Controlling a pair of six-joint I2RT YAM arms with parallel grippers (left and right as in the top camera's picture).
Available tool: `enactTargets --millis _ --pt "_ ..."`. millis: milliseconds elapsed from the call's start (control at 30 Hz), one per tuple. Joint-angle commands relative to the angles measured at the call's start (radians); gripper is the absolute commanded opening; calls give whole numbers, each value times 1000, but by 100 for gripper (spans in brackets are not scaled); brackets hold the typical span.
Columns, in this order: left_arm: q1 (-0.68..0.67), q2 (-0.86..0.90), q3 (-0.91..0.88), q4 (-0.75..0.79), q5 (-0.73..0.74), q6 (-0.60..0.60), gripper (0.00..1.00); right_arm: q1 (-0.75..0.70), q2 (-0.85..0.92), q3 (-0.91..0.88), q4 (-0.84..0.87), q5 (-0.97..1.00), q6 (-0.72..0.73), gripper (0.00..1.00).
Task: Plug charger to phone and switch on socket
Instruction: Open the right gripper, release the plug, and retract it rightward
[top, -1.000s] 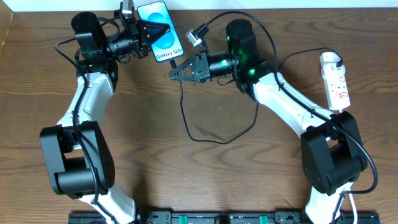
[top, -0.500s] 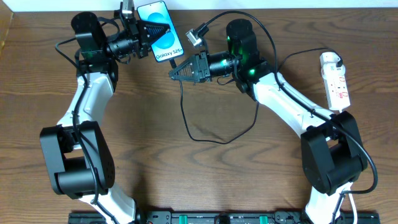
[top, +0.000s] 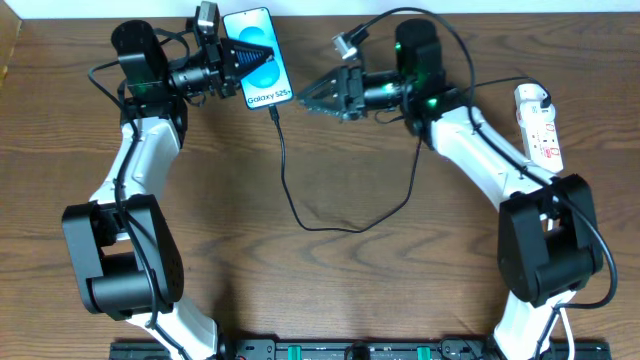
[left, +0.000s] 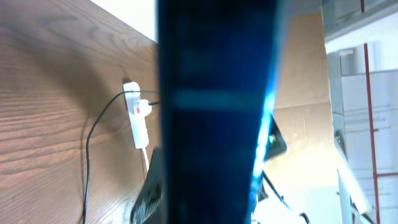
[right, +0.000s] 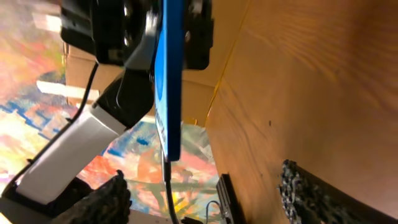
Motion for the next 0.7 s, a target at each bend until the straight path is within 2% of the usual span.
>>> enactTargets --millis 0,133,300,533,667 --pt "2 10 -10 9 80 54 7 -47 -10 10 -21 -32 -35 81" --pt "2 30 -55 9 86 81 7 -77 -10 10 -175 21 -154 86" --pt "-8 33 -116 9 84 106 7 -78 -10 10 -508 258 -377 86" --pt "-59 34 -120 2 32 121 7 -79 -25 10 -704 488 -499 86" --pt "-63 34 -120 -72 -36 122 7 -78 -72 11 -787 600 -536 86"
